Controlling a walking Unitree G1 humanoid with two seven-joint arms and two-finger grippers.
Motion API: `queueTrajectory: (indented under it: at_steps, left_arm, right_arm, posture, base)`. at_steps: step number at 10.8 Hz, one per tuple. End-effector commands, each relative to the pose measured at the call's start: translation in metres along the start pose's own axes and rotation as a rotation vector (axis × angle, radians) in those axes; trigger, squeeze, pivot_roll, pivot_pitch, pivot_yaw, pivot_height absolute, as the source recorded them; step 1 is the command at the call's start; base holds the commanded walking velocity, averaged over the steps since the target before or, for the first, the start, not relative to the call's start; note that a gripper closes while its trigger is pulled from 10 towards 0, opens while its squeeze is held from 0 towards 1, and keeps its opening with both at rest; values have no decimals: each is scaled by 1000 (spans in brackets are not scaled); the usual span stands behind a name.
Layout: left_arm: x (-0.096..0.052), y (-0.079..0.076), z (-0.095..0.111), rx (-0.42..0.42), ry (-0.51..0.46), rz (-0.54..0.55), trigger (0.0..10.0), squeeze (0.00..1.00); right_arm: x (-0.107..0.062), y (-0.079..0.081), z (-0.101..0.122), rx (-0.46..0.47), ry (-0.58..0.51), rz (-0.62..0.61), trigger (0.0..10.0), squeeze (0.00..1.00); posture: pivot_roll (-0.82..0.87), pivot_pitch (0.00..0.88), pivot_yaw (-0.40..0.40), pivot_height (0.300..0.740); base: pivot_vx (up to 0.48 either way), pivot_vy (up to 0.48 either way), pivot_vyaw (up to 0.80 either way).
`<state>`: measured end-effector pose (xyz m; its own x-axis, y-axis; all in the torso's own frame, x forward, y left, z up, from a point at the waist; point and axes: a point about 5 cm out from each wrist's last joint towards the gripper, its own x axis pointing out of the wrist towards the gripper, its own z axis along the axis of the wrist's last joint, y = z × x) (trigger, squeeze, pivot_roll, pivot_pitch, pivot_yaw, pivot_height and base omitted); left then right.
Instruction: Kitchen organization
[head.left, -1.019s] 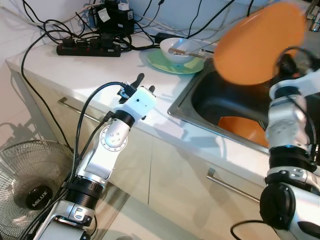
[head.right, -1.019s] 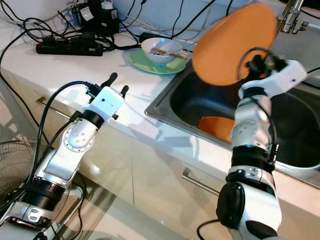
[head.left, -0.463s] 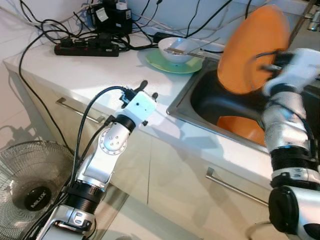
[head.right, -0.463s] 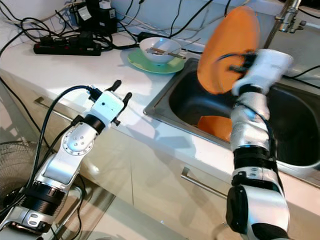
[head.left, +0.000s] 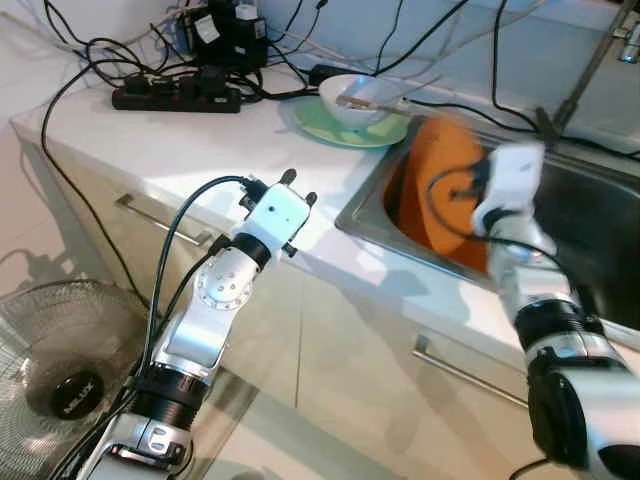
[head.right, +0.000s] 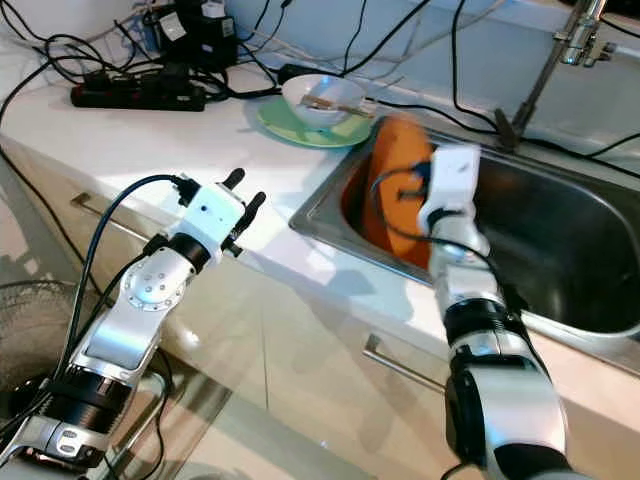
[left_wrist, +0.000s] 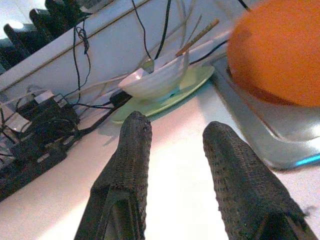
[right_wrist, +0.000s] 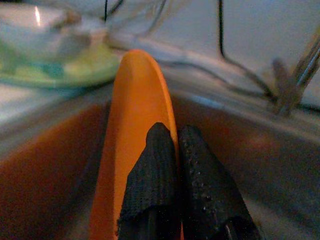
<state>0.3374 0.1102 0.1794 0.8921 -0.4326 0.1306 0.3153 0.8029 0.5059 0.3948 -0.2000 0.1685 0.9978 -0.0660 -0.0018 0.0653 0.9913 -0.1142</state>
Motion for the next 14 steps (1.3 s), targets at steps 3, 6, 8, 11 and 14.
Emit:
queueTrajectory:
  at_steps: [3,6,8,11,14]
  left_arm:
    - [-3,0,-3,-31,15,2,10000,0]
    - [-3,1,-3,-47,17,-4,10000,0]
    - [-4,0,-3,-52,20,-3,10000,0]
    - [-2,-3,-3,-62,24,-2,10000,0]
    - [-1,-3,-2,-66,15,9,10000,0]
  right_arm:
    - [8,3,13,-40,18,19,10000,0]
    - [12,10,9,-52,143,89,10000,0]
    - [13,15,7,-40,200,99,10000,0]
    - [8,31,-9,-57,291,177,10000,0]
    - [6,35,-13,-104,232,202,10000,0]
  posture:
    - [236,28,-70,725]
    - [235,26,-72,725]
    - [238,29,-73,725]
    - [242,32,-74,725]
    - [251,29,-75,725]
  base:
    - [0,0,0]
    - [0,0,0]
    - [0,0,0]
    - [0,0,0]
    - [0,0,0]
